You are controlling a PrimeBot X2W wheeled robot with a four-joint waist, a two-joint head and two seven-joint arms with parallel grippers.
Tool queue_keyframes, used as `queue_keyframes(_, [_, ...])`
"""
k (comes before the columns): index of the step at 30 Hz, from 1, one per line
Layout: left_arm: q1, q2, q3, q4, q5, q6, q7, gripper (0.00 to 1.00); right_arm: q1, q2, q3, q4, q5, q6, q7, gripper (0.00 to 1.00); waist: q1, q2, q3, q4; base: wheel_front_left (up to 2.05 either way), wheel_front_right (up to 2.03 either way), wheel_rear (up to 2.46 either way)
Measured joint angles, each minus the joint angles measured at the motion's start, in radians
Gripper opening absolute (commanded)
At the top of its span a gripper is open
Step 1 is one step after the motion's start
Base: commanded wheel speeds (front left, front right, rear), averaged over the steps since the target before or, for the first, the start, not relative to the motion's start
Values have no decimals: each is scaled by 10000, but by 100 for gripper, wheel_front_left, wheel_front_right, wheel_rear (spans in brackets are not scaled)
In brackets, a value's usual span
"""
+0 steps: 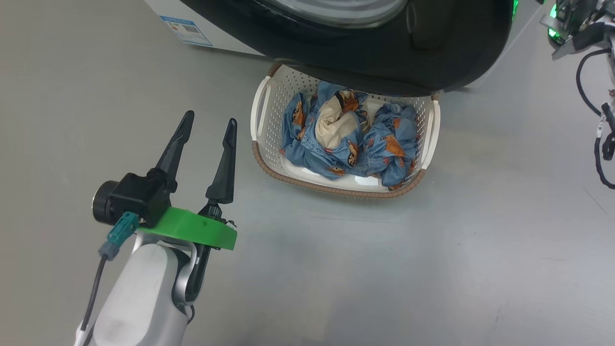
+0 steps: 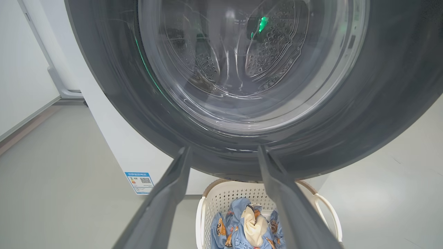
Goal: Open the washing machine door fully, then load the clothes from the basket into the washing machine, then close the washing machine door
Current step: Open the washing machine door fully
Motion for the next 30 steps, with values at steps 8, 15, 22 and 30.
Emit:
queue_keyframes(8, [205,-2,198,107,6,0,0,100,676,242,341,-397,13,0,178,0,0,0,-375,-107,0,0,0])
queue_keyframes(15, [426,2,182,188,56,0,0,100,1379,458,606,-734,42,0,313,0,0,0,-800,-229,0,0,0])
queue_keyframes(22, [759,67,188,316,59,0,0,100,2083,537,702,-1137,163,0,385,0,-1,0,-1271,-320,0,0,0])
queue_keyframes(30, [1169,138,155,399,73,0,0,100,2952,842,993,-1632,360,0,608,0,-1,0,-1838,-368,0,0,0])
